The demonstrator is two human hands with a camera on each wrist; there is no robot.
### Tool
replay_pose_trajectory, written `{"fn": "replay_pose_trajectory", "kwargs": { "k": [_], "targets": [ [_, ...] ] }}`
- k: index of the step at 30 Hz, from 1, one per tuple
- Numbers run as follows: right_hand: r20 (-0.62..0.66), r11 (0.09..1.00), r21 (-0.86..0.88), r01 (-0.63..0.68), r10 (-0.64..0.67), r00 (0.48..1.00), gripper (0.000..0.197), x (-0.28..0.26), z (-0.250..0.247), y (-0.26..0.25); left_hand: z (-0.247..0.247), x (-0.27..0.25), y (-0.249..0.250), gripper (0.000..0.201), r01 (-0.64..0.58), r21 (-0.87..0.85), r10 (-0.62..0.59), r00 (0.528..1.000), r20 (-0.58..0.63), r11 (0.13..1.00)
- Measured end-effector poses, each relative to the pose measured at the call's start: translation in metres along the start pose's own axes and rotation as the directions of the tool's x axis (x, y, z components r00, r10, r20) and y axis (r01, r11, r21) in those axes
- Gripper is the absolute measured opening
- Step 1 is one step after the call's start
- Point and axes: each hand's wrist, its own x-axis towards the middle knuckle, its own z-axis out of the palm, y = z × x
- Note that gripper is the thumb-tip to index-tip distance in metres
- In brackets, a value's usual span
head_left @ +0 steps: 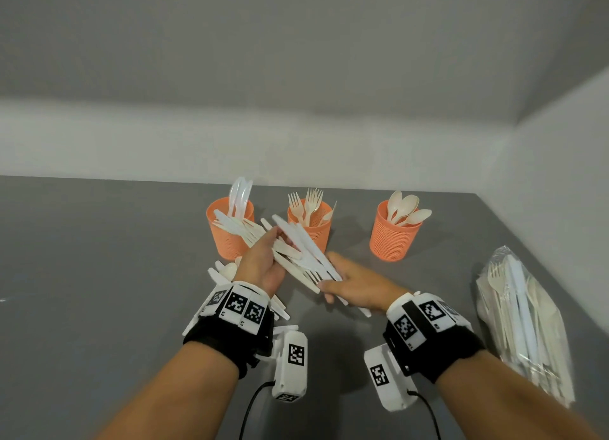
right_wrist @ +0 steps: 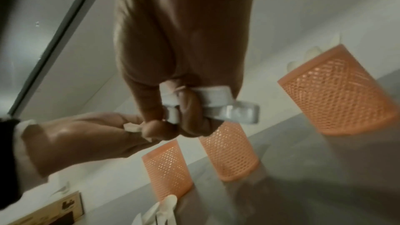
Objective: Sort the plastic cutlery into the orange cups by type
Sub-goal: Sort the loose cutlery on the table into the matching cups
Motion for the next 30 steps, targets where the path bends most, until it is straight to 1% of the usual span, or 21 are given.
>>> {"fn": "replay_pose_trajectory", "kwargs": {
  "k": [2, 4, 6, 8, 10, 11, 14, 16, 18, 19, 21, 23, 24, 26, 28, 29, 30],
  "targets": [
    [-0.04, 0.997, 0.073, -0.017, 0.02, 0.999, 0.019, -0.001, 0.0, 0.003, -0.002, 0.0, 0.002, 0.019, 0.002, -0.023, -0.002, 1.0, 0.02, 1.0],
    [-0.155, 0.979, 0.202, -0.016, 0.048, 0.987, 0.009, -0.003, -0.004, 0.007, -0.006, 0.0, 0.007, 0.015, -0.008, -0.042, 0.009, 1.0, 0.013, 0.999],
    [-0.262, 0.961, 0.274, 0.026, 0.049, 0.964, 0.01, -0.003, -0.003, 0.007, -0.008, -0.001, 0.009, 0.014, -0.013, -0.056, 0.014, 1.0, 0.022, 0.998],
    [-0.28, 0.948, 0.315, 0.054, 0.039, 0.959, 0.011, 0.0, 0.002, 0.002, -0.005, -0.004, 0.009, 0.016, -0.005, -0.057, 0.008, 0.999, 0.045, 0.998],
    [-0.281, 0.949, 0.311, 0.059, 0.032, 0.959, 0.017, 0.008, 0.009, -0.002, -0.003, -0.006, 0.008, 0.018, -0.002, -0.056, 0.006, 0.998, 0.064, 0.998],
    [-0.292, 0.95, 0.305, 0.069, 0.025, 0.956, 0.017, 0.011, 0.011, -0.003, -0.005, -0.006, 0.008, 0.017, -0.002, -0.047, 0.005, 0.998, 0.055, 0.999],
    [-0.366, 0.932, 0.338, 0.129, 0.004, 0.931, 0.009, 0.014, 0.006, -0.005, -0.017, -0.006, 0.014, 0.01, -0.011, -0.053, 0.012, 1.0, 0.007, 0.999],
    [-0.426, 0.912, 0.381, 0.152, 0.027, 0.905, 0.009, 0.017, -0.001, -0.003, -0.026, -0.006, 0.018, 0.007, -0.02, -0.048, 0.02, 1.0, 0.004, 0.999],
    [-0.476, 0.856, 0.475, 0.203, 0.056, 0.878, 0.014, 0.023, -0.003, -0.005, -0.03, -0.011, 0.019, 0.015, -0.033, -0.017, 0.033, 0.999, 0.013, 0.999],
    [-0.486, 0.802, 0.543, 0.249, 0.059, 0.872, 0.015, 0.027, -0.002, -0.008, -0.031, -0.014, 0.019, 0.019, -0.037, -0.01, 0.038, 0.999, 0.019, 0.999],
    [-0.478, 0.655, 0.673, 0.343, 0.032, 0.878, 0.01, 0.034, 0.004, -0.02, -0.032, -0.019, 0.018, 0.018, -0.036, -0.001, 0.036, 0.998, 0.042, 0.999],
    [-0.473, 0.519, 0.758, 0.395, 0.021, 0.881, 0.016, 0.041, 0.012, -0.032, -0.034, -0.022, 0.018, 0.012, -0.019, 0.036, 0.017, 0.998, 0.065, 0.999],
    [-0.473, 0.468, 0.784, 0.408, 0.024, 0.881, 0.017, 0.043, 0.014, -0.037, -0.036, -0.023, 0.018, 0.012, -0.007, 0.064, 0.002, 0.997, 0.079, 0.998],
    [-0.458, 0.425, 0.81, 0.405, 0.027, 0.888, 0.018, 0.048, 0.016, -0.042, -0.042, -0.024, 0.019, 0.015, 0.018, 0.119, -0.029, 0.995, 0.095, 0.993],
    [-0.448, 0.447, 0.809, 0.381, 0.049, 0.893, 0.024, 0.051, 0.014, -0.046, -0.049, -0.027, 0.023, 0.018, 0.041, 0.159, -0.059, 0.992, 0.114, 0.986],
    [-0.461, 0.467, 0.799, 0.378, 0.074, 0.884, 0.028, 0.055, 0.011, -0.047, -0.053, -0.028, 0.026, 0.02, 0.052, 0.179, -0.075, 0.989, 0.124, 0.982],
    [-0.475, 0.468, 0.797, 0.382, 0.095, 0.875, 0.03, 0.059, 0.007, -0.049, -0.059, -0.029, 0.03, 0.022, 0.066, 0.201, -0.094, 0.987, 0.134, 0.977]
  ]
}}
